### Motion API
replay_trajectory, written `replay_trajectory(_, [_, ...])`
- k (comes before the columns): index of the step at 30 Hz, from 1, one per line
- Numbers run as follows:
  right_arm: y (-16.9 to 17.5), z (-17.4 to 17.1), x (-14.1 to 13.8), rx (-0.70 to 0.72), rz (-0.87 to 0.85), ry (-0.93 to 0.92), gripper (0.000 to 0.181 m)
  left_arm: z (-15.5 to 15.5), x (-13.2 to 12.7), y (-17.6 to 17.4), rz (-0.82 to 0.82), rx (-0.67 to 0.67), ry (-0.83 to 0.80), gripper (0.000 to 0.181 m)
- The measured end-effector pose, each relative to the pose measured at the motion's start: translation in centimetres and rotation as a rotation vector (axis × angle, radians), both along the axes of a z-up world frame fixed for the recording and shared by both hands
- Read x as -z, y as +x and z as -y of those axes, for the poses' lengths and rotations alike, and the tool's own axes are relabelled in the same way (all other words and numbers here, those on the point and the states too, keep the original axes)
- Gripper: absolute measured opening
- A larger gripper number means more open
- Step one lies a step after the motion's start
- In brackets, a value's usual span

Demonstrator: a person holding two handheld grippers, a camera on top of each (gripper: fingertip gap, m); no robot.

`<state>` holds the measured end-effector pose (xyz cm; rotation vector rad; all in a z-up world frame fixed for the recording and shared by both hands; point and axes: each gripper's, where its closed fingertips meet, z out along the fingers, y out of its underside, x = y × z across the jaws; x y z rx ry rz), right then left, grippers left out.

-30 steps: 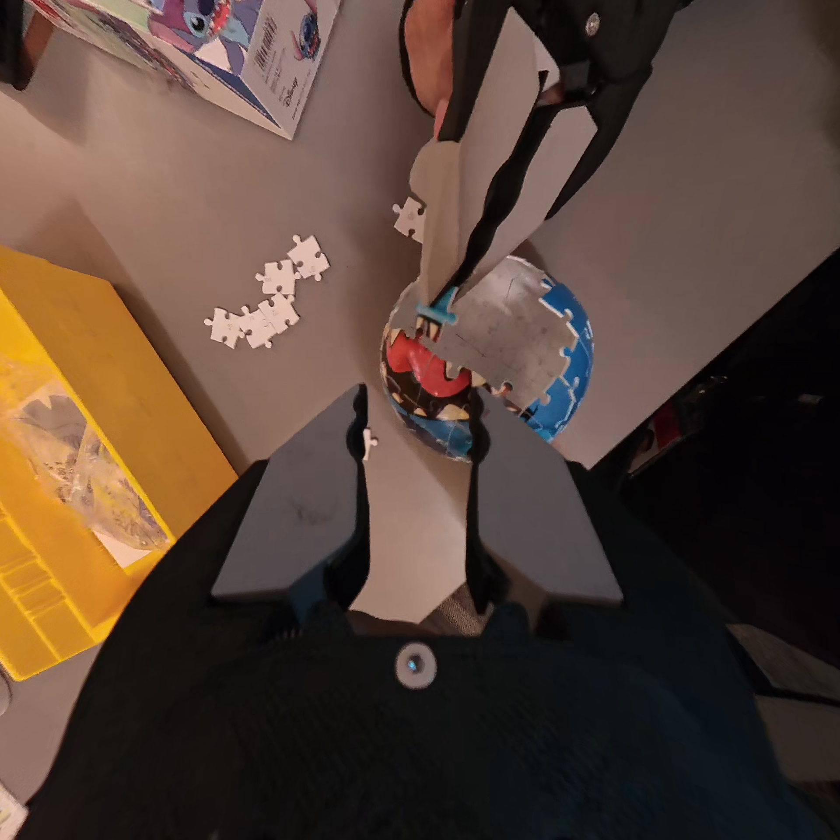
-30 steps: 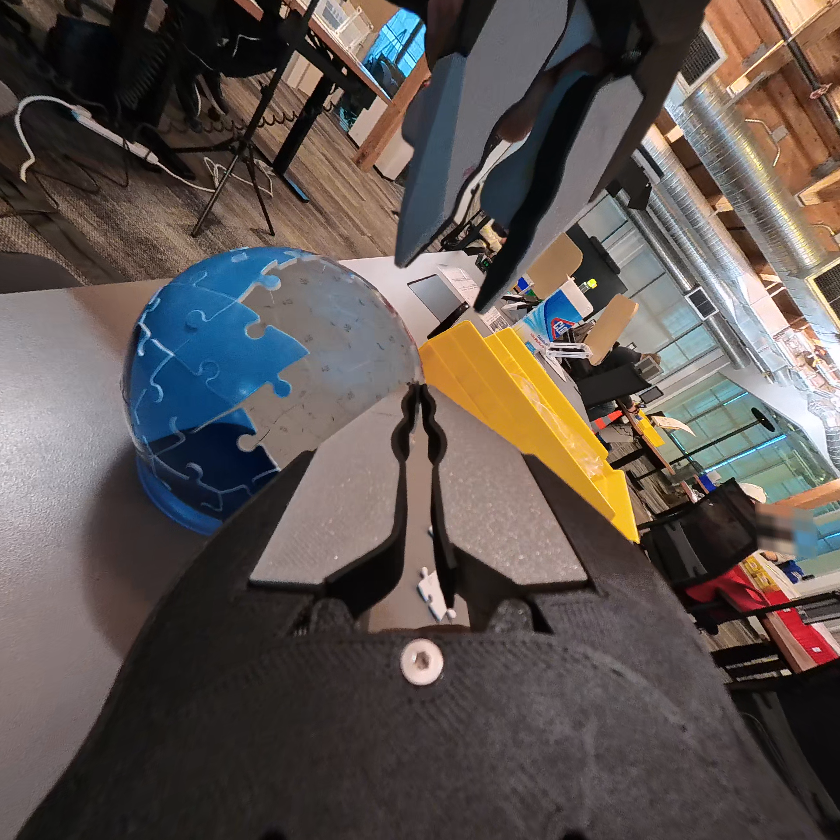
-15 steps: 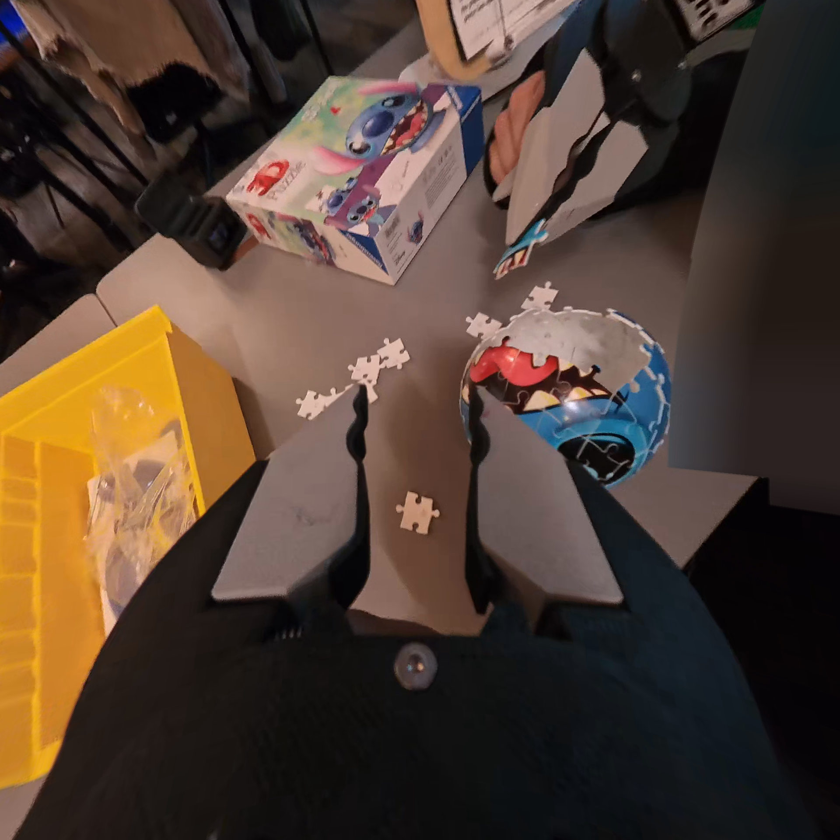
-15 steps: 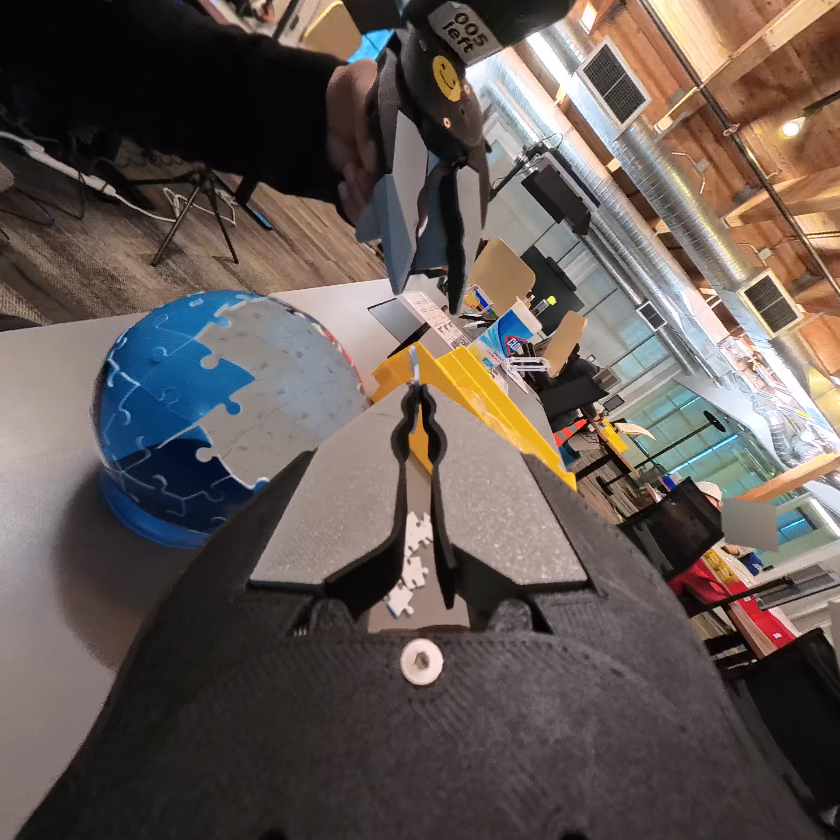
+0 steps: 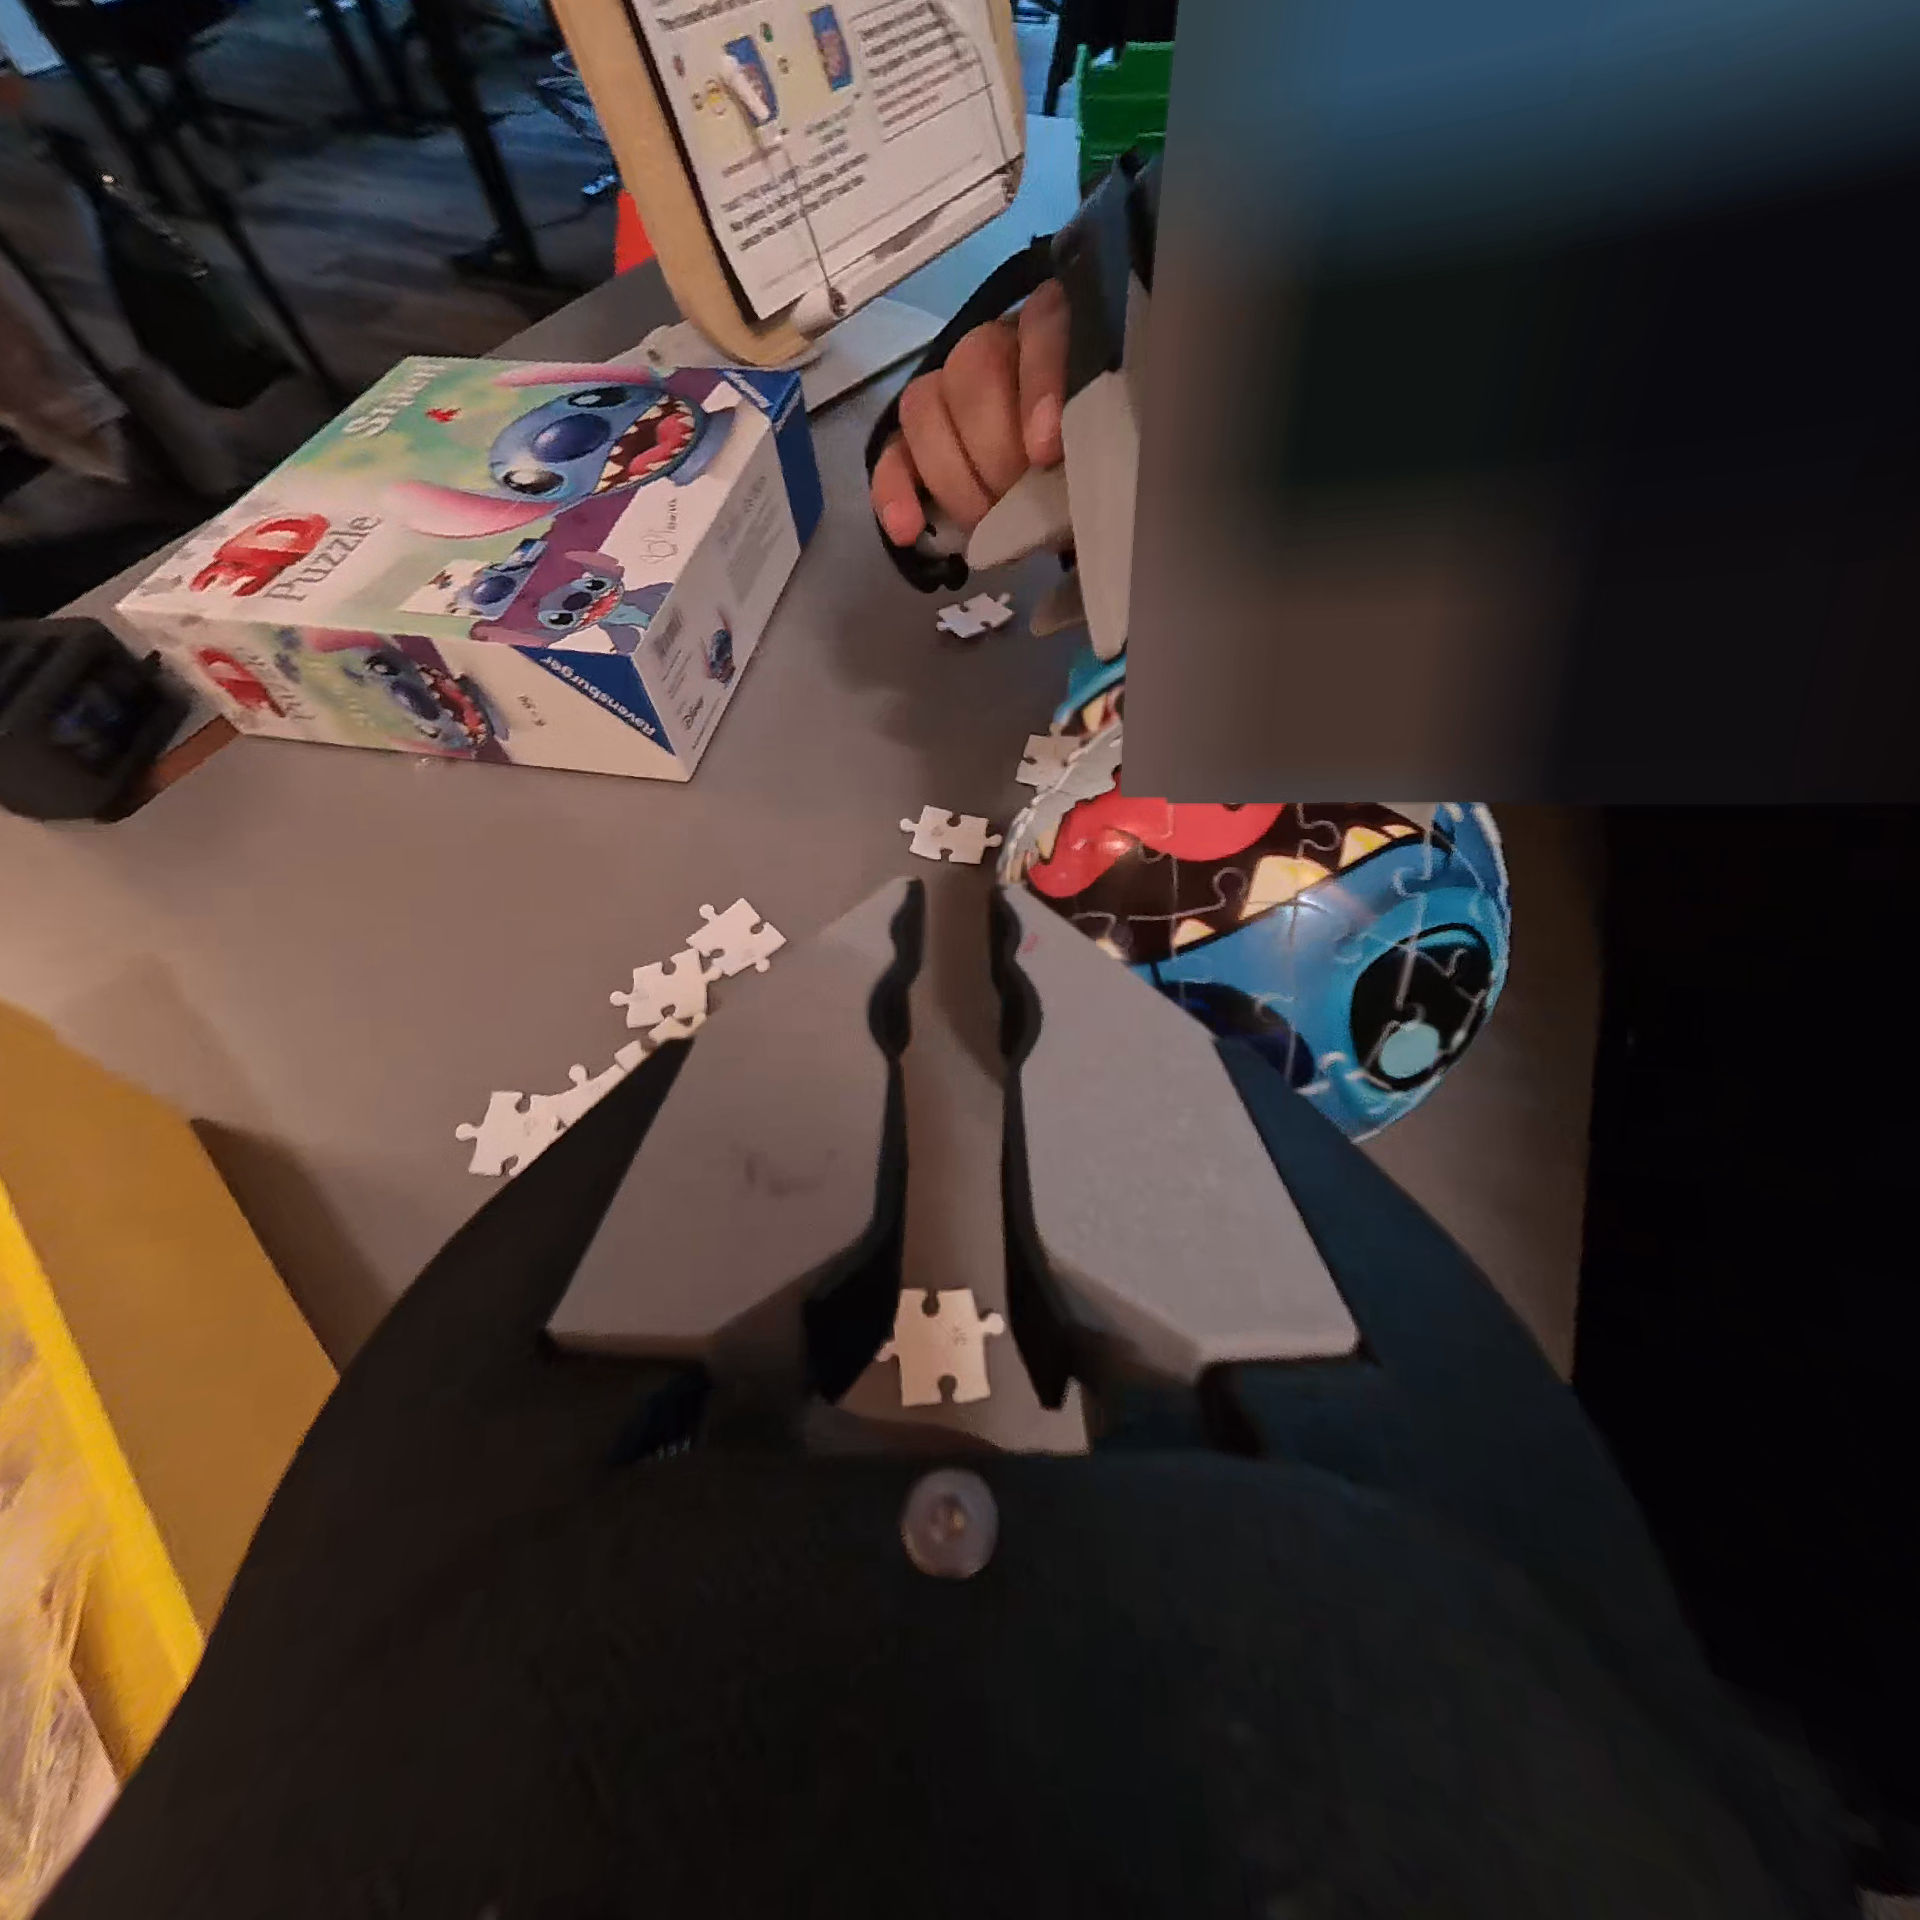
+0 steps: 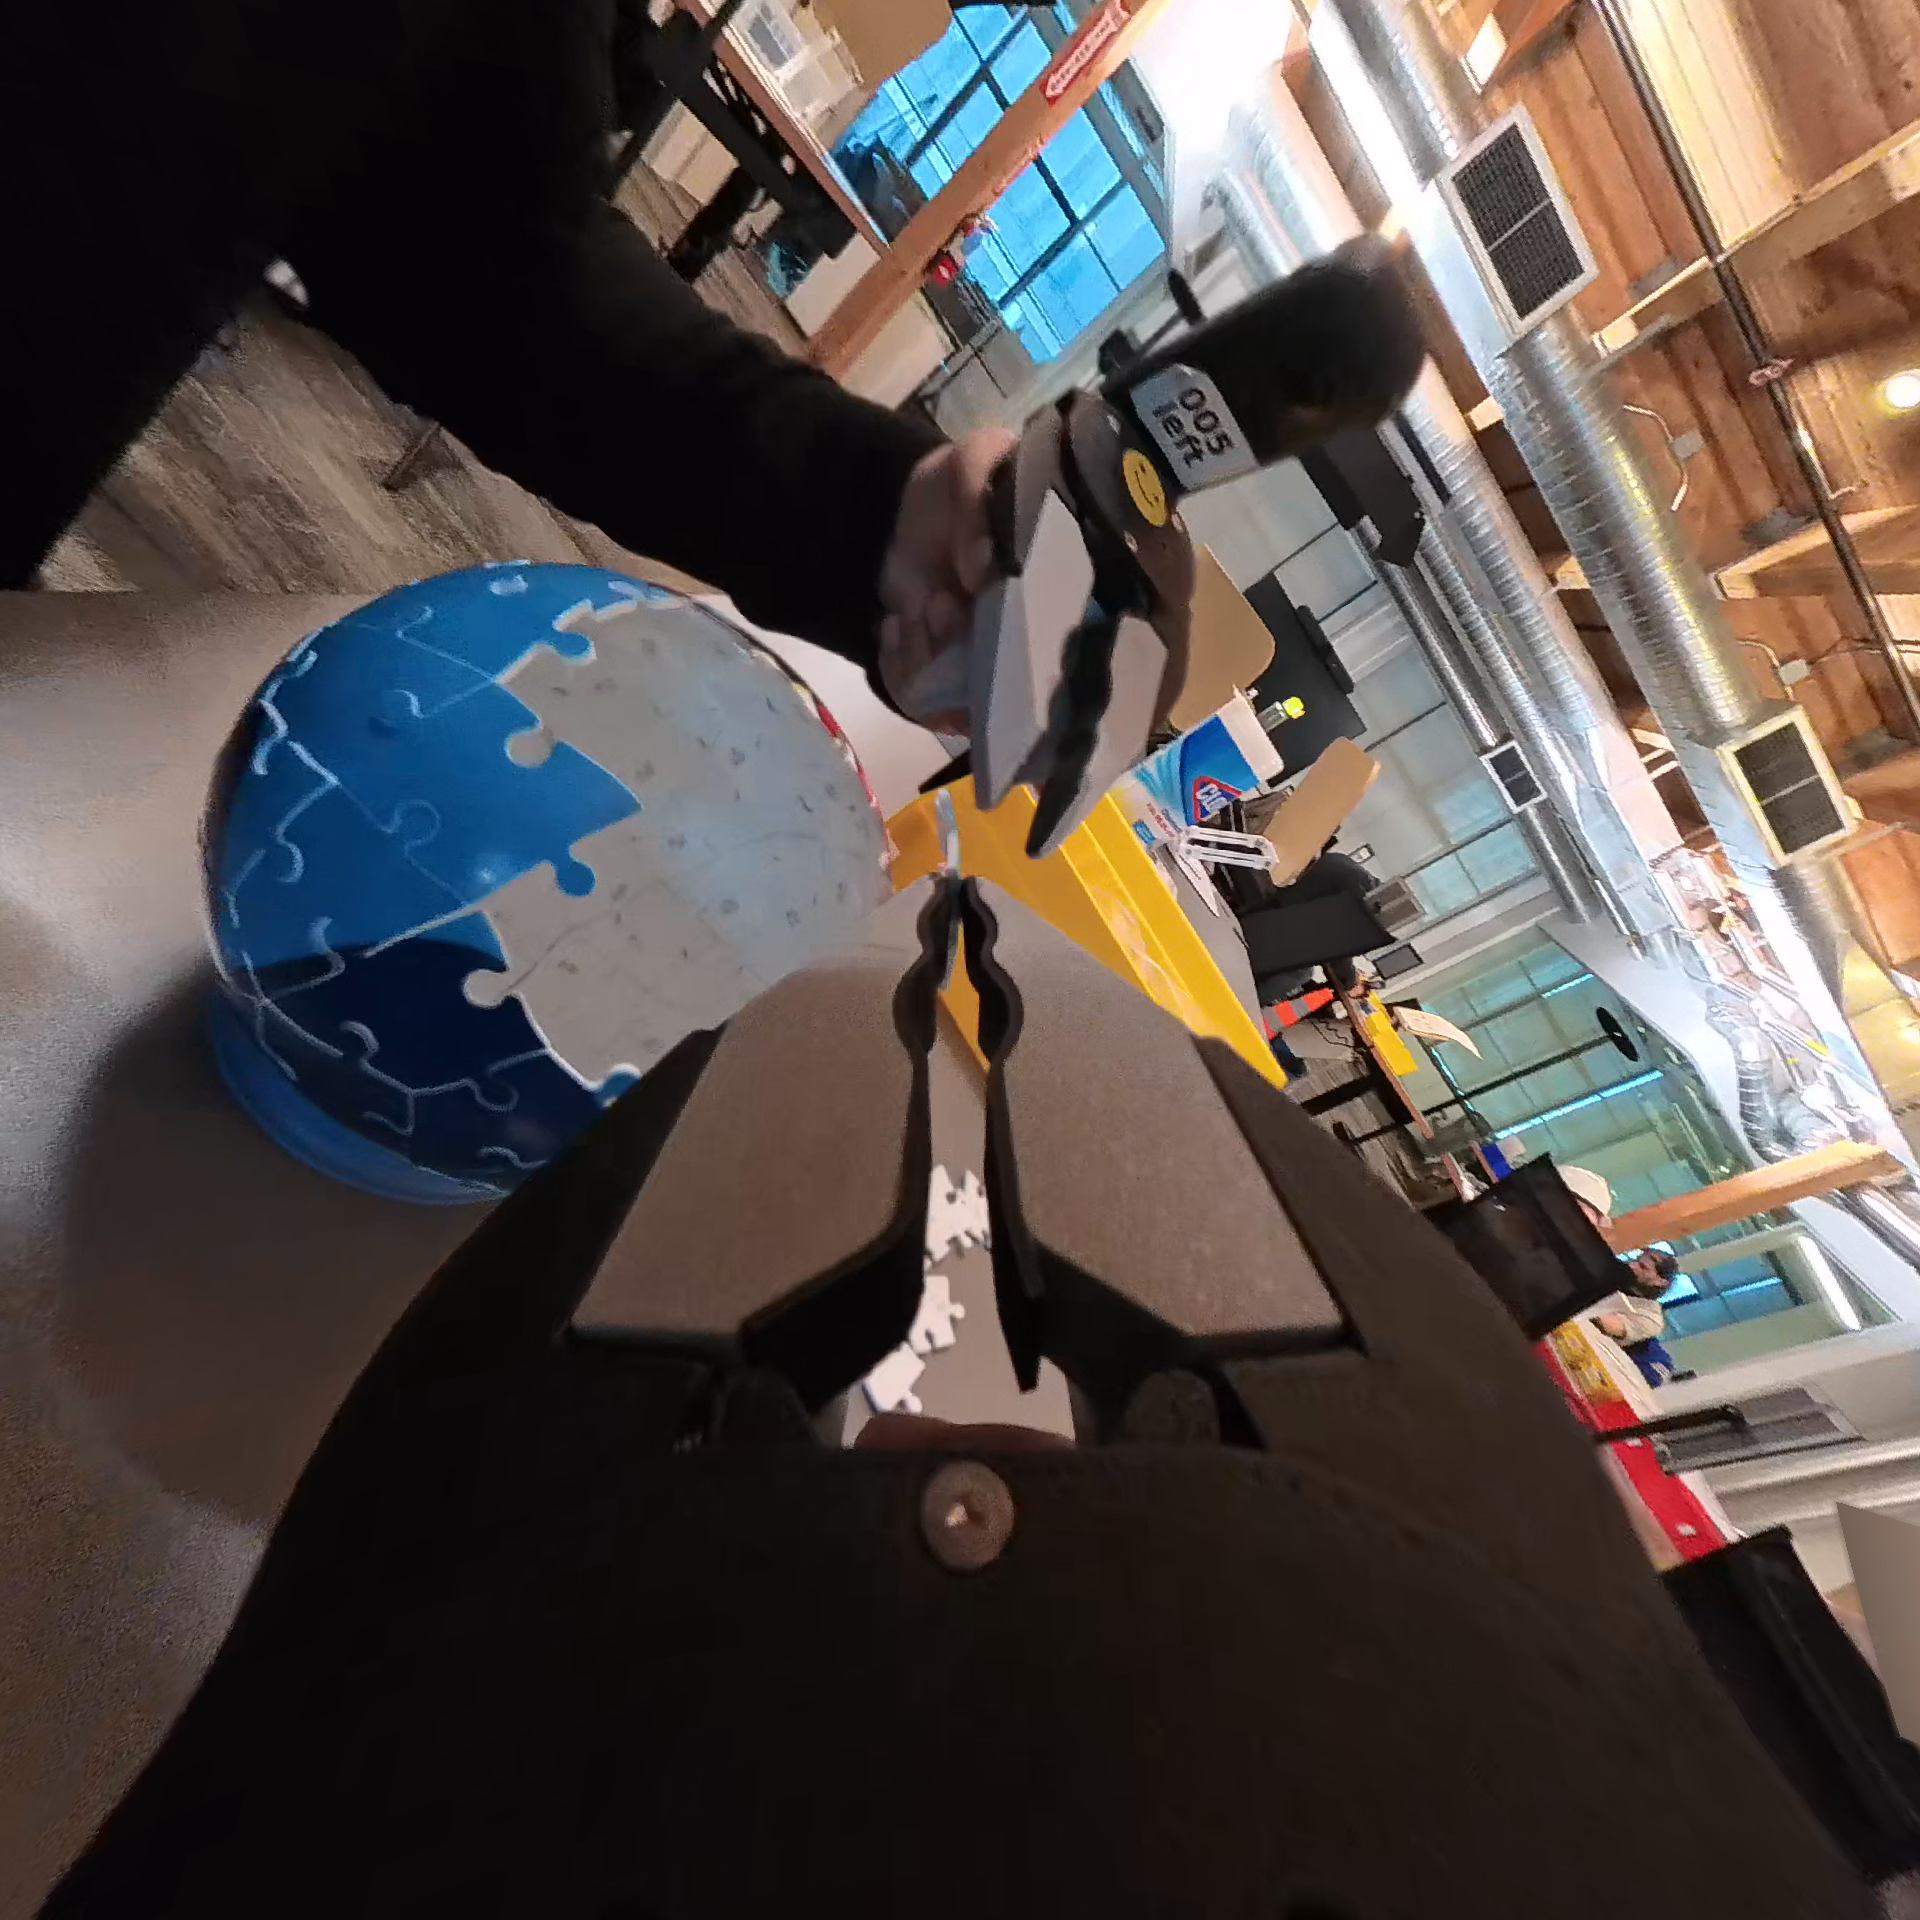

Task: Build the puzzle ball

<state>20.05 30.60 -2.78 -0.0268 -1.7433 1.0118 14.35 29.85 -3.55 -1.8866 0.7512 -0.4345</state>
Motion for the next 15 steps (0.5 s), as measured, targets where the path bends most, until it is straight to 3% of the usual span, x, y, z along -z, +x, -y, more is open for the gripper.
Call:
replay_trajectory(2, [-0.3, 0.0, 0.2, 0.009, 0.001, 0.005, 0.0, -0.4, 0.0, 0.0, -0.001, 0.018, 0.008, 0.0])
replay_trajectory(5, [-0.6, 0.0, 0.2, 0.014, -0.004, 0.007, 0.0, 0.0, -0.3, 1.0, 0.031, 0.097, -0.013, 0.0])
replay_trajectory(15, [-0.4, 0.3, 1.0, 0.067, -0.015, 0.046, 0.0, -1.3, -0.2, 2.1, 0.016, 0.138, -0.027, 0.007])
